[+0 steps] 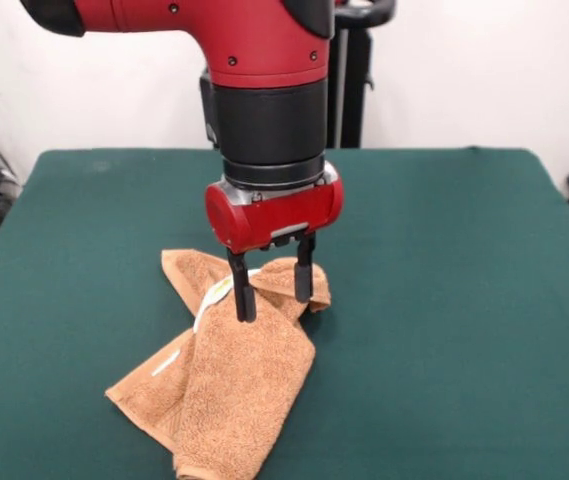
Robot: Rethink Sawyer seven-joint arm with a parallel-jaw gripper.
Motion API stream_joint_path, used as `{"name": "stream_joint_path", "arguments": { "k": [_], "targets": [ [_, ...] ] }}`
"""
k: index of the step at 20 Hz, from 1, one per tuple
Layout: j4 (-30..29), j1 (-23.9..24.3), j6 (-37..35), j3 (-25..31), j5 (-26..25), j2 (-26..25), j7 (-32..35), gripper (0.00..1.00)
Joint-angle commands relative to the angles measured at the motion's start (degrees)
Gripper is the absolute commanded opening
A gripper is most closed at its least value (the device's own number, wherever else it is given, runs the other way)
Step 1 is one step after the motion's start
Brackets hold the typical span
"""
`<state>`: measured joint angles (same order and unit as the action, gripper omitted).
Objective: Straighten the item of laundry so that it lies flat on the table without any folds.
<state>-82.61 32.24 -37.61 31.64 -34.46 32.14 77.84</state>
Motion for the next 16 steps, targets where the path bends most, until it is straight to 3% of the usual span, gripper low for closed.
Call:
{"name": "stream_joint_path", "arguments": {
  "k": [1,9,16],
  "targets": [
    [-3.4,-2.7,-5.1,1.4,-4.4,-5.8,-10.9,1.00],
    [-4.1,-3.0,-8.1,-0.1,-4.9,-5.0,-9.0,1.00],
    [-5.0,-2.9,-13.8,-2.5,-1.8,-5.4,-4.1,1.00]
  ]
}}
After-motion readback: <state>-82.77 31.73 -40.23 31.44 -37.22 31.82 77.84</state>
